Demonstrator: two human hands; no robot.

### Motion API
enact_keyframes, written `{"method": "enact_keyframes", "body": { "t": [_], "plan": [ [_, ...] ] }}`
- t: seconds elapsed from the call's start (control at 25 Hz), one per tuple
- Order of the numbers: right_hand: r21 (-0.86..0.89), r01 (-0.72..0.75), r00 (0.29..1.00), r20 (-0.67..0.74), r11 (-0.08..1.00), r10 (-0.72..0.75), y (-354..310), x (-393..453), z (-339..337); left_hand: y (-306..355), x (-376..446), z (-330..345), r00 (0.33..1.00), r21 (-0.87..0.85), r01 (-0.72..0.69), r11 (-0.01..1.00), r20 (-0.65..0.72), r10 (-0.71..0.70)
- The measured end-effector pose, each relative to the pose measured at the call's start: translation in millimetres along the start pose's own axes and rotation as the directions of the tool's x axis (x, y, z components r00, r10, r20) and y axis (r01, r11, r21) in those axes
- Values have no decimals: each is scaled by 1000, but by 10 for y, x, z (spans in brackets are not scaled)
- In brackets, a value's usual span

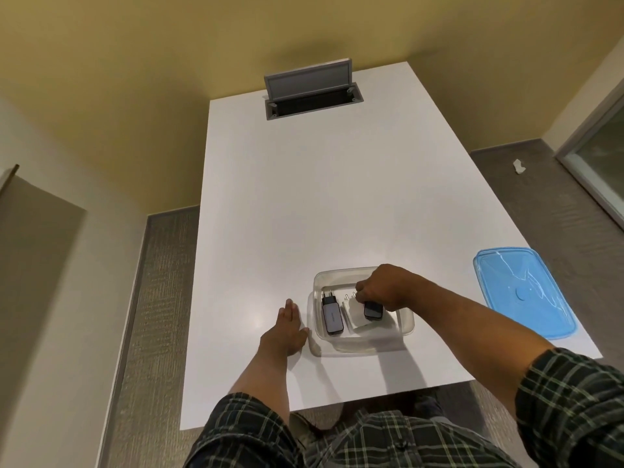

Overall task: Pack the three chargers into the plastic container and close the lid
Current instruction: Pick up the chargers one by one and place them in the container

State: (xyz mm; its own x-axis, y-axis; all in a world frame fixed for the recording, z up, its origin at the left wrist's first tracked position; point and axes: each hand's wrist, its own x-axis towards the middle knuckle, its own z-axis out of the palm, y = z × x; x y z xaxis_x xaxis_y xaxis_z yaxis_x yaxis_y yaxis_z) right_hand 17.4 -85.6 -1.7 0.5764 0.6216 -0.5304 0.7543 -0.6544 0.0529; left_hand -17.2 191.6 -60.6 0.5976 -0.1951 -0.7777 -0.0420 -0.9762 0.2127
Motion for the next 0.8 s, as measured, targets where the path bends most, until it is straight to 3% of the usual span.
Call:
{"method": "enact_keyframes", "body": {
  "t": [0.16,0.36,0.8],
  "plan": [
    [-46,46,999,20,998,-46,57,1,52,17,38,-46,999,3,20,1000,40,-20],
    [-87,-23,999,47,996,27,39,-14,197,38,37,-42,998,4,38,999,50,-39],
    [73,-174,980,-81,982,179,-97,66,490,30,11,-1,999,5,32,999,39,-32]
  ]
}}
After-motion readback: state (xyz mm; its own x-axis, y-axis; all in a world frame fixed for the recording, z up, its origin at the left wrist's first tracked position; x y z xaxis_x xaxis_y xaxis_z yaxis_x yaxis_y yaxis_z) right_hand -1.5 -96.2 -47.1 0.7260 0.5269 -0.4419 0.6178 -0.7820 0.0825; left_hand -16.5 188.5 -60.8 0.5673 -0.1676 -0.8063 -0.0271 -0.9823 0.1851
